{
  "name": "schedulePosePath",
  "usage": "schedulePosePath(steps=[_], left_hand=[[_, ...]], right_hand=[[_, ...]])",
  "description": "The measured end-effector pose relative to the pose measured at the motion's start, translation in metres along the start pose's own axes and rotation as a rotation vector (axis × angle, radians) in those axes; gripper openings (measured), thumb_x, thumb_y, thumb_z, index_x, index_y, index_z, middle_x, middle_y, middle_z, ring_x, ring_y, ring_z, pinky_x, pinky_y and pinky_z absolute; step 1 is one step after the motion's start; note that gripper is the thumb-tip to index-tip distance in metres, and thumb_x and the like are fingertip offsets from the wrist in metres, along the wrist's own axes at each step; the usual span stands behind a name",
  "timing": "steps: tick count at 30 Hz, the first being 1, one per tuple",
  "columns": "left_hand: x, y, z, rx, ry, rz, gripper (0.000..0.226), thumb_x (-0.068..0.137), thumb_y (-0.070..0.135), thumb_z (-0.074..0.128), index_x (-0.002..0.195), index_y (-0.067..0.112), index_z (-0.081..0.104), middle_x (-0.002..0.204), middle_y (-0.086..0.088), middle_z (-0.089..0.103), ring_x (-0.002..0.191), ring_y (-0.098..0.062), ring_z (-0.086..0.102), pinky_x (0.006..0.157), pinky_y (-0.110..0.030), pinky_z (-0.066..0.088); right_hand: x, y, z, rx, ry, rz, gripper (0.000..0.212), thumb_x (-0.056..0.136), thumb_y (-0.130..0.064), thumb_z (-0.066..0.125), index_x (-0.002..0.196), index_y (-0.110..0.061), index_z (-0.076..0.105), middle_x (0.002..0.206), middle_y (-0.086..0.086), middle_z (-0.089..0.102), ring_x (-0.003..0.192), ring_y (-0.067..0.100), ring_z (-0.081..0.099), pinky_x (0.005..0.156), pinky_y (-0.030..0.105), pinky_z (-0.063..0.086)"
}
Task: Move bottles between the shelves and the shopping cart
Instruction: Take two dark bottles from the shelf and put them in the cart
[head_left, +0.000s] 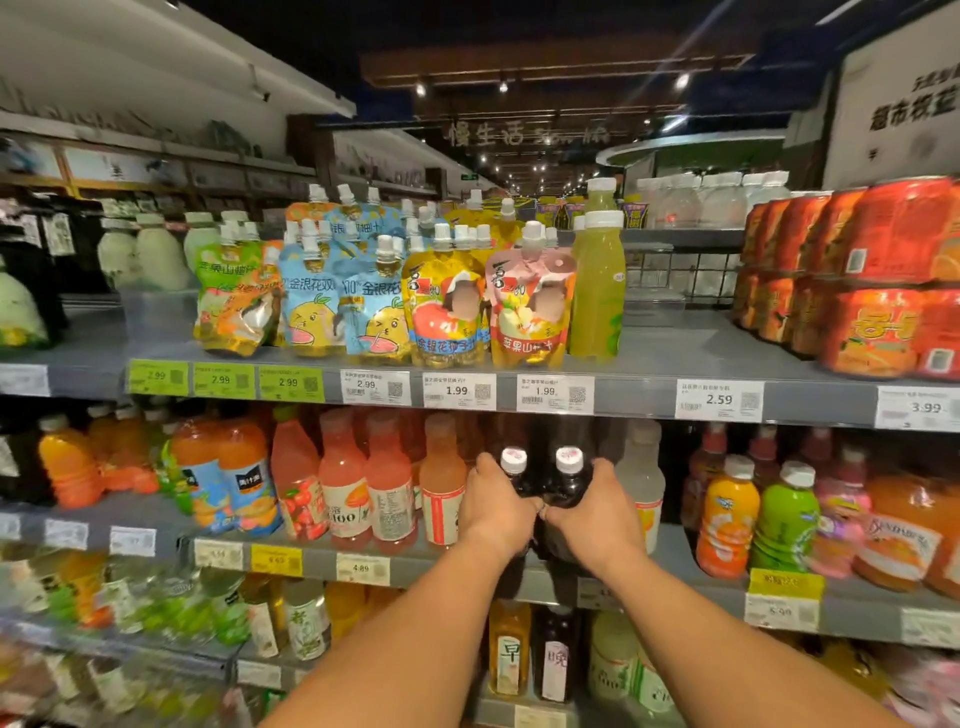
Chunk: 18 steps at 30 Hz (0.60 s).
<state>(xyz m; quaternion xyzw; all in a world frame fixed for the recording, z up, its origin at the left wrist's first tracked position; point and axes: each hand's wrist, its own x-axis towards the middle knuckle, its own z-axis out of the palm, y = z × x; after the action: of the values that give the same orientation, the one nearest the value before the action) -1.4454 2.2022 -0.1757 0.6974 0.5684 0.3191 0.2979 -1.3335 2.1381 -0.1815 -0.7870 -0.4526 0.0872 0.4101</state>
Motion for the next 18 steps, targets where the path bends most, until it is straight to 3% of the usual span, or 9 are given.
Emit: schedulePosePath(steps=[2, 7, 12, 18], left_hand=[[-0.008, -0.006, -0.014, -0.012, 0.011, 0.059, 0.062, 0.076, 0.029, 0.08, 0.126, 0.016, 0.047, 0.123, -0.004, 0.06, 0.115, -0.027, 0.059, 0.098, -0.04, 0.049], [-0.032, -0.028, -0.081, -0.059, 0.052, 0.142, 0.053, 0.067, 0.041, 0.08, 0.113, 0.025, 0.058, 0.112, 0.003, 0.067, 0.106, -0.022, 0.062, 0.091, -0.037, 0.051], [-0.071, -0.101, -0.171, -0.054, 0.094, 0.116, 0.033, 0.061, 0.046, 0.077, 0.086, 0.033, 0.061, 0.099, 0.005, 0.072, 0.094, -0.022, 0.066, 0.082, -0.035, 0.054], [-0.131, -0.238, -0.312, 0.085, 0.253, -0.136, 0.058, 0.066, 0.053, 0.08, 0.114, 0.027, 0.064, 0.114, 0.001, 0.069, 0.107, -0.024, 0.063, 0.088, -0.033, 0.052]], right_hand=[[-0.01, -0.01, -0.003, 0.006, 0.021, -0.043, 0.079, 0.067, -0.041, 0.086, 0.129, -0.021, 0.042, 0.116, -0.001, 0.063, 0.104, 0.022, 0.063, 0.08, 0.032, 0.052], [-0.045, -0.051, 0.006, 0.008, 0.017, -0.071, 0.089, 0.065, -0.047, 0.085, 0.137, -0.02, 0.041, 0.121, 0.0, 0.063, 0.108, 0.022, 0.062, 0.084, 0.034, 0.052], [-0.11, -0.11, 0.055, 0.018, -0.066, -0.119, 0.081, 0.059, -0.048, 0.087, 0.126, -0.021, 0.048, 0.114, 0.001, 0.067, 0.104, 0.026, 0.063, 0.074, 0.03, 0.044], [-0.216, -0.209, 0.165, 0.114, -0.25, -0.216, 0.07, 0.061, -0.043, 0.087, 0.117, -0.017, 0.053, 0.111, 0.007, 0.068, 0.103, 0.031, 0.063, 0.07, 0.029, 0.038]])
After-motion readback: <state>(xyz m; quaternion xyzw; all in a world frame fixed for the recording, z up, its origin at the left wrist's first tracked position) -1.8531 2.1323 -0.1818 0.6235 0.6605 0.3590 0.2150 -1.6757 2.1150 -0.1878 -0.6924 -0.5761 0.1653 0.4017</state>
